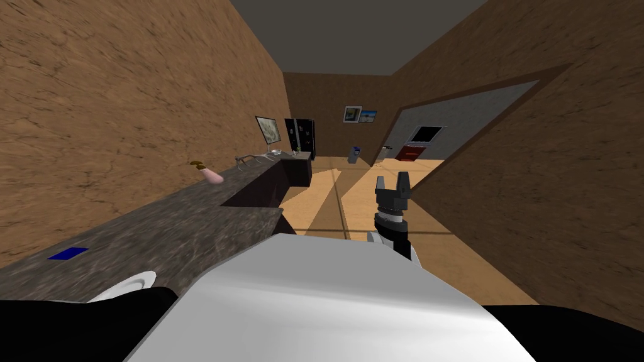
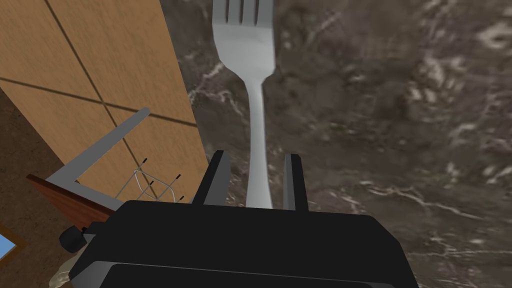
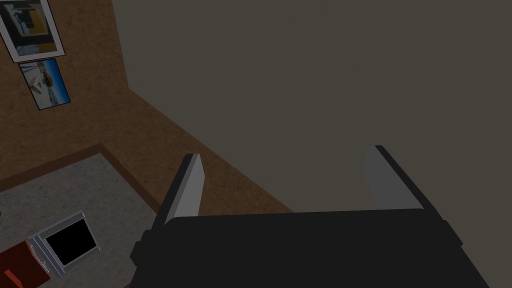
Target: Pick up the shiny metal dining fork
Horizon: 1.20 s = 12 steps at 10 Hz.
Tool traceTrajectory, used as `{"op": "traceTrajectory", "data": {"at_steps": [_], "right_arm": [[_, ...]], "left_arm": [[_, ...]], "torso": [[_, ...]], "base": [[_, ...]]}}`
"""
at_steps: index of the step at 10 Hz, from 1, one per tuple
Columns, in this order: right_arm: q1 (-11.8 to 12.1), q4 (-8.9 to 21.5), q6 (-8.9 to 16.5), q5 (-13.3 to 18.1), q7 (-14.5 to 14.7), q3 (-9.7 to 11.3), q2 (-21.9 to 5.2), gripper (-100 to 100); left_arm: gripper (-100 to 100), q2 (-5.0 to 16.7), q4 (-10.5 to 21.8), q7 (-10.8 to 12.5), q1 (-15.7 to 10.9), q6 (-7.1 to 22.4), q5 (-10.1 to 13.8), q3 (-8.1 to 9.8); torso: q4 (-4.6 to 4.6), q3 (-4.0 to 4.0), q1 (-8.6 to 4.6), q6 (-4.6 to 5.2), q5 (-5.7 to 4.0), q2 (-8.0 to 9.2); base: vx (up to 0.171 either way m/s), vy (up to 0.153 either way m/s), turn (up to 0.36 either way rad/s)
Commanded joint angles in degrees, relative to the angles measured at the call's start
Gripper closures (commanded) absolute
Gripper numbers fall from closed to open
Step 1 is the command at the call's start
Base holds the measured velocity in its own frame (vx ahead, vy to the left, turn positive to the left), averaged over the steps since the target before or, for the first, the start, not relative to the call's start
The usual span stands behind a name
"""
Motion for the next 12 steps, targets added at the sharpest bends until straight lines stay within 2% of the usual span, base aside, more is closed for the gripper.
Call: {"op": "traceTrajectory", "data": {"at_steps": [1, 2, 3, 5, 10, 11, 12], "right_arm": [[0.0, 0.0, 0.0, 0.0, 0.0, 0.0, 0.0, 0], [0.0, 0.0, 0.0, 0.0, 0.0, 0.0, 0.0, 0], [0.0, 0.0, 0.0, 0.0, 0.0, 0.0, 0.0, 0], [0.0, 0.0, 0.0, 0.0, 0.0, 0.0, 0.0, 0], [0.0, 0.0, 0.0, 0.0, 0.0, 0.0, 0.0, 0], [0.0, 0.0, 0.0, 0.0, 0.0, 0.0, 0.0, 0], [0.0, 0.0, 0.0, 0.0, 0.0, 0.0, 0.0, 0]], "left_arm": [[100, 0.49, 2.33, 0.09, -1.46, -2.86, -0.17, 0.12], [100, 0.49, 2.33, 0.09, -1.46, -2.98, -0.72, 0.12], [100, 0.86, 3.97, -0.55, -2.34, -4.82, 0.45, 0.13], [100, 0.86, 3.97, -0.55, -2.34, -4.82, 0.45, 0.13], [100, 2.74, 12.14, -3.74, -6.74, -13.52, 3.59, 0.17], [100, 2.74, 12.14, -3.74, -6.74, -14.04, 3.59, 0.17], [100, 3.11, 13.77, -4.38, -7.62, -15.8, 4.21, 0.18]], "torso": [[0.0, 0.0, 0.0, 0.0, 0.0, 0.0], [0.02, 0.01, -0.06, 0.02, 0.04, 0.0], [0.01, 0.0, -0.04, 0.03, 0.04, -0.01], [0.01, 0.0, 0.06, 0.03, 0.06, -0.01], [0.03, 0.02, -0.12, 0.0, 0.01, 0.01], [0.02, 0.02, -0.13, 0.0, -0.02, 0.03], [0.02, 0.02, -0.06, 0.01, -0.01, 0.02]], "base": [[-0.003, -0.053, 0.098], [0.004, -0.05, 0.031], [0.003, -0.037, 0.055], [0.0, -0.017, 0.009], [-0.004, -0.052, 0.086], [-0.007, -0.037, 0.016], [0.006, -0.027, 0.054]]}}
